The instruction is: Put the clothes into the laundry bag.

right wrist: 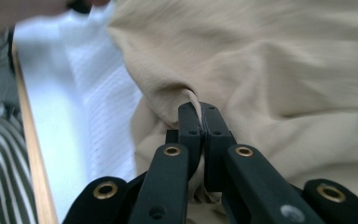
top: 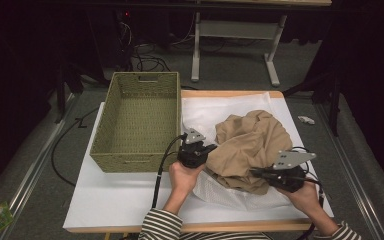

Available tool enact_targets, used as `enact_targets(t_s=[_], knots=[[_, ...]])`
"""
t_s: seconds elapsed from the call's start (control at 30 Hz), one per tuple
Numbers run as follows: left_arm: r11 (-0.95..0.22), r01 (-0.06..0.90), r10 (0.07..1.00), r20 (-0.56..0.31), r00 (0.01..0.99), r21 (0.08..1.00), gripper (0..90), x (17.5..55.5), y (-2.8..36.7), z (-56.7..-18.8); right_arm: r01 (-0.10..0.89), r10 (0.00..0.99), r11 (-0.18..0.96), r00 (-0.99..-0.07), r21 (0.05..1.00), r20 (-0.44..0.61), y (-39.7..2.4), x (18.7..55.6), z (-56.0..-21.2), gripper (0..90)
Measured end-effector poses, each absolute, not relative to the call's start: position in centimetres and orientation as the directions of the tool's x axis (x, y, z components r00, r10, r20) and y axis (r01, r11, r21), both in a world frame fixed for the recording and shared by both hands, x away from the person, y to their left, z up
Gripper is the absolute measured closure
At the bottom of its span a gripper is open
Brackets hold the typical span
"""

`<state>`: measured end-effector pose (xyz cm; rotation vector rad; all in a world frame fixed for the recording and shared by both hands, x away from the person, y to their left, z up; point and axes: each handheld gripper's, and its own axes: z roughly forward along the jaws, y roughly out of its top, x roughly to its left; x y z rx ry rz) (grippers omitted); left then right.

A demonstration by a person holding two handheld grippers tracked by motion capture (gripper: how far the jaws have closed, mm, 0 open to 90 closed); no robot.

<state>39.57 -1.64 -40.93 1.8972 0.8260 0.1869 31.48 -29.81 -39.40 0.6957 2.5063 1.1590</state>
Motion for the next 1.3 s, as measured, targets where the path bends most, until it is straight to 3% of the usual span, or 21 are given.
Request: enact_targets(t_s=[0.33,0.6,0.8,1.0,1.3], knots=[[-0.265,0.423,0.588,-0.202,0.783,0.867,88.9,38.7,-2.5,-39.7,0.334,0.51,0.623,-0.859,0.707,-0.043,-24.5,34.1,-42.5,89.6],[-0.279,0.407,0.57,-0.191,0.799,0.87,89.0,38.1,-2.7,-39.5,0.415,0.615,0.62,-0.784,0.666,-0.085,-22.2,38.2,-45.2,89.4],[-0.276,0.413,0.568,-0.2,0.799,0.868,89.0,38.2,-2.7,-40.0,0.449,0.679,0.574,-0.729,0.685,-0.091,-22.0,39.6,-45.9,87.0],[-0.278,0.416,0.583,-0.192,0.79,0.866,88.9,38.1,-2.3,-40.2,0.406,0.633,0.585,-0.77,0.702,-0.082,-22.8,36.9,-43.8,60.5],[-0.27,0.42,0.588,-0.198,0.785,0.866,88.9,38.2,-2.1,-40.6,0.363,0.653,0.537,-0.75,0.762,-0.103,-27.6,34.2,-39.5,53.5]])
